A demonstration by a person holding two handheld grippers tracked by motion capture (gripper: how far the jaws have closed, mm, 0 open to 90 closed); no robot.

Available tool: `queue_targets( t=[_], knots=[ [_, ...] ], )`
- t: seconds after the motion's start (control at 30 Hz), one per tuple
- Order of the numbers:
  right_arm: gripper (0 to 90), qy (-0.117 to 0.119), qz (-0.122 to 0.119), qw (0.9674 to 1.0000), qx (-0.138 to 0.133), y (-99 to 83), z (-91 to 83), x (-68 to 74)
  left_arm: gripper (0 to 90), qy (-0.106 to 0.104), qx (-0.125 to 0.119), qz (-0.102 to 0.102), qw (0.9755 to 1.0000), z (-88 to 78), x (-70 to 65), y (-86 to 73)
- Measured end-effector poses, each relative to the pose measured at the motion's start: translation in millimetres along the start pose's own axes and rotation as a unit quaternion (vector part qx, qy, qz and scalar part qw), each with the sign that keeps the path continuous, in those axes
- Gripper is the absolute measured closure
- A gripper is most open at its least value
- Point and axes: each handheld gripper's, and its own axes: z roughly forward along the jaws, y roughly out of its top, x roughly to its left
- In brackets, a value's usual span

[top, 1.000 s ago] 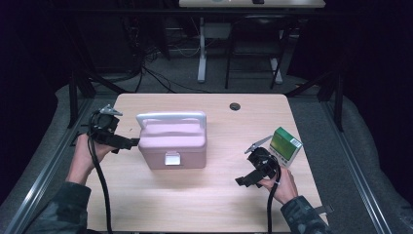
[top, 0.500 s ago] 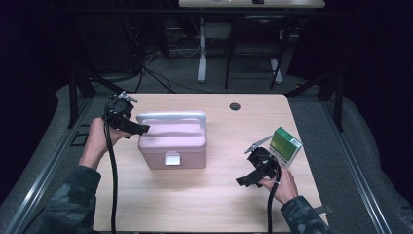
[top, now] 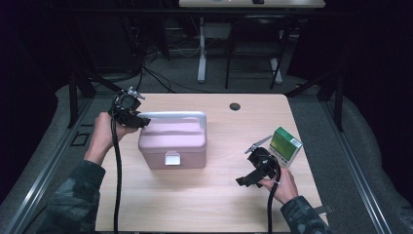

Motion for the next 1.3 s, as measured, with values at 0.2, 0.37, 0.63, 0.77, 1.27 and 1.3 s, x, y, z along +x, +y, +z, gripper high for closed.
queue_targets(
  t=[0.2, 0.37, 0.63, 0.77, 1.27, 1.3],
  knots=[
    [0.3, 0.002, -0.001, 1.0, 0.001, -0.2, 0.8, -0.8, 65.2, 0.01, -0.007, 0.024, 0.9996, 2.1, -0.7, -1.6],
    [0.4, -0.001, 0.0, 1.0, -0.003, 0.1, -1.2, 0.8, 68.2, 0.0, -0.018, 0.036, 0.9992, 3.8, -0.5, -3.3],
    [0.5, -0.003, -0.007, 0.9997, -0.024, 9.1, -14.0, 4.9, 68.5, -0.003, -0.028, 0.055, 0.9981, 3.4, -2.5, -4.9],
    [0.9, -0.002, -0.008, 0.9995, -0.032, 16.6, -21.3, 5.0, 68.7, -0.005, -0.03, 0.07, 0.9971, 4.4, -5.9, -1.9],
    [7.0, -0.003, -0.032, 0.9979, -0.057, 64.5, -42.6, 4.3, 69.7, -0.028, -0.035, 0.102, 0.9937, 6.8, -14.8, 6.3],
    [7.3, 0.0, -0.032, 0.9976, -0.061, 69.6, -43.2, 4.1, 69.7, -0.03, -0.036, 0.103, 0.9936, 7.2, -15.0, 6.7]
  ],
)
